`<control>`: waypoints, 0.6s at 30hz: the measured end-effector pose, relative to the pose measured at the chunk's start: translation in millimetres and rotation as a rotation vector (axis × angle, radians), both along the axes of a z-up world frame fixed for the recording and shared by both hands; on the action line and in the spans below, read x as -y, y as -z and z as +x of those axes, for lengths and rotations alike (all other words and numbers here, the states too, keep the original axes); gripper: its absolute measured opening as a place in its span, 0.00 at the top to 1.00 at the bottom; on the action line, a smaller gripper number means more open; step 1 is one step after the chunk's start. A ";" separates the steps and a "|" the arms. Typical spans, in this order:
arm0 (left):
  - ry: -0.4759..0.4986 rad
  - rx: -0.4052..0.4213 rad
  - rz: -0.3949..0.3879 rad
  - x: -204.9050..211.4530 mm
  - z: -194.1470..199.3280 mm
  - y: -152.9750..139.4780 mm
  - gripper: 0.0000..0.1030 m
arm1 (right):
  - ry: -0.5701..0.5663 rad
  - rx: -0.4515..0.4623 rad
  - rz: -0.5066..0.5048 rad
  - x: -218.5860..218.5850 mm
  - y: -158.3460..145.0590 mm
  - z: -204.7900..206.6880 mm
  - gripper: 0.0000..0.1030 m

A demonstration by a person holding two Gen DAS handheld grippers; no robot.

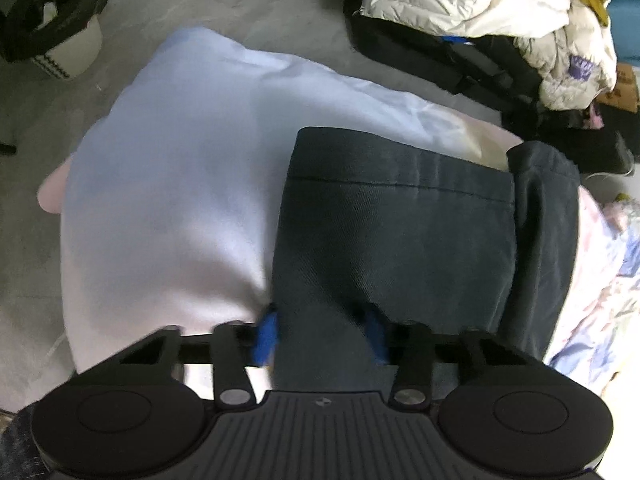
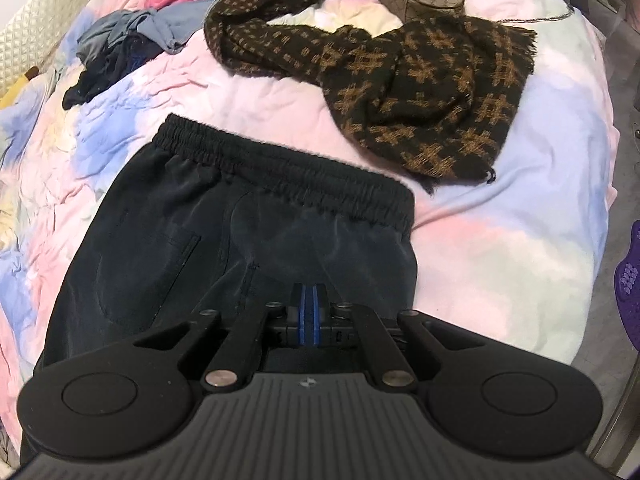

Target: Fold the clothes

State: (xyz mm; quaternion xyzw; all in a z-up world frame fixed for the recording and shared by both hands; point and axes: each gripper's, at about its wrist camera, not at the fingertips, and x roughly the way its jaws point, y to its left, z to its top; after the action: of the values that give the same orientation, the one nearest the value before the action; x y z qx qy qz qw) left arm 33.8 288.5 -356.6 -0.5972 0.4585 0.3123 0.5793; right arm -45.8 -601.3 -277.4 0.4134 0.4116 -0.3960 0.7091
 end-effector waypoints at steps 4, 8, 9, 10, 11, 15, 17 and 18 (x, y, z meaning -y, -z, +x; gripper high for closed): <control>0.028 0.025 0.015 0.2 8.7 -10.8 0.89 | -0.008 -0.020 0.007 0.7 8.9 1.3 0.89; 0.070 0.047 0.067 3.5 14.2 -30.4 0.94 | -0.001 -0.019 0.016 9.3 19.4 -10.2 0.80; 0.070 0.050 0.077 4.6 14.7 -36.0 0.94 | 0.003 -0.015 0.014 12.2 20.3 -14.3 0.76; 0.065 0.055 0.084 5.8 14.7 -41.9 0.95 | 0.009 -0.009 0.015 15.3 21.5 -18.3 0.75; 0.060 0.060 0.091 7.0 14.8 -47.8 0.95 | 0.011 -0.003 0.017 19.6 23.5 -23.4 0.74; 0.041 0.062 0.119 10.5 13.4 -72.5 0.95 | 0.046 0.009 0.035 36.6 34.5 -40.4 0.65; 0.037 0.055 0.128 12.0 13.0 -82.8 0.95 | 0.054 0.008 0.050 42.3 44.0 -44.4 0.54; 0.034 0.048 0.133 13.0 12.6 -87.6 0.95 | 0.050 0.007 0.068 44.1 50.1 -44.1 0.51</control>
State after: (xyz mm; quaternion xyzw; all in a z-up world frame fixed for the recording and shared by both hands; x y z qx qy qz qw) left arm 46.4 275.5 -269.0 -0.5568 0.4327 0.3176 0.6339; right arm -89.9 -645.4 -327.5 0.4488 0.4120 -0.3978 0.6860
